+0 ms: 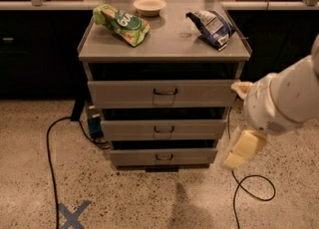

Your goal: Open middle drawer

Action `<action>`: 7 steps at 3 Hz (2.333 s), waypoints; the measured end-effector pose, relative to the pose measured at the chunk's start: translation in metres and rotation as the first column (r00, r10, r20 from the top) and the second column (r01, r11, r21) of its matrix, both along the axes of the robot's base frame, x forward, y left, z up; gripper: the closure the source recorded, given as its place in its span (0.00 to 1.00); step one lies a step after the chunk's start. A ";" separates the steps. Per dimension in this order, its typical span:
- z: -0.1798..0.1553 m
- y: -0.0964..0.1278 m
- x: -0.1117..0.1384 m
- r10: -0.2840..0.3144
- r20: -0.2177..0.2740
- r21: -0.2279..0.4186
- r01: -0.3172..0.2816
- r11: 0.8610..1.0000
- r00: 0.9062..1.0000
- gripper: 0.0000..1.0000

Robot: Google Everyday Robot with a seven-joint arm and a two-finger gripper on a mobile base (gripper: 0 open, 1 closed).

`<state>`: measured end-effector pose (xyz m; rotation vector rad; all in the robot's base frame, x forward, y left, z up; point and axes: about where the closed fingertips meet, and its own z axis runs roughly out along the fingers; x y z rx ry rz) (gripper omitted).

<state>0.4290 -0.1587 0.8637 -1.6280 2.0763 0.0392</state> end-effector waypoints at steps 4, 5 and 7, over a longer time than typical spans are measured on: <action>-0.104 0.032 0.008 0.026 -0.054 0.091 -0.021 0.996 0.998 0.00; -0.142 0.048 0.025 0.008 -0.042 0.138 -0.002 0.990 0.999 0.00; -0.223 0.063 0.067 -0.016 -0.086 0.167 0.030 0.985 0.996 0.00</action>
Offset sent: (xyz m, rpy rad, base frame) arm -0.0009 0.0026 -0.0573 0.0428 0.0579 -0.0121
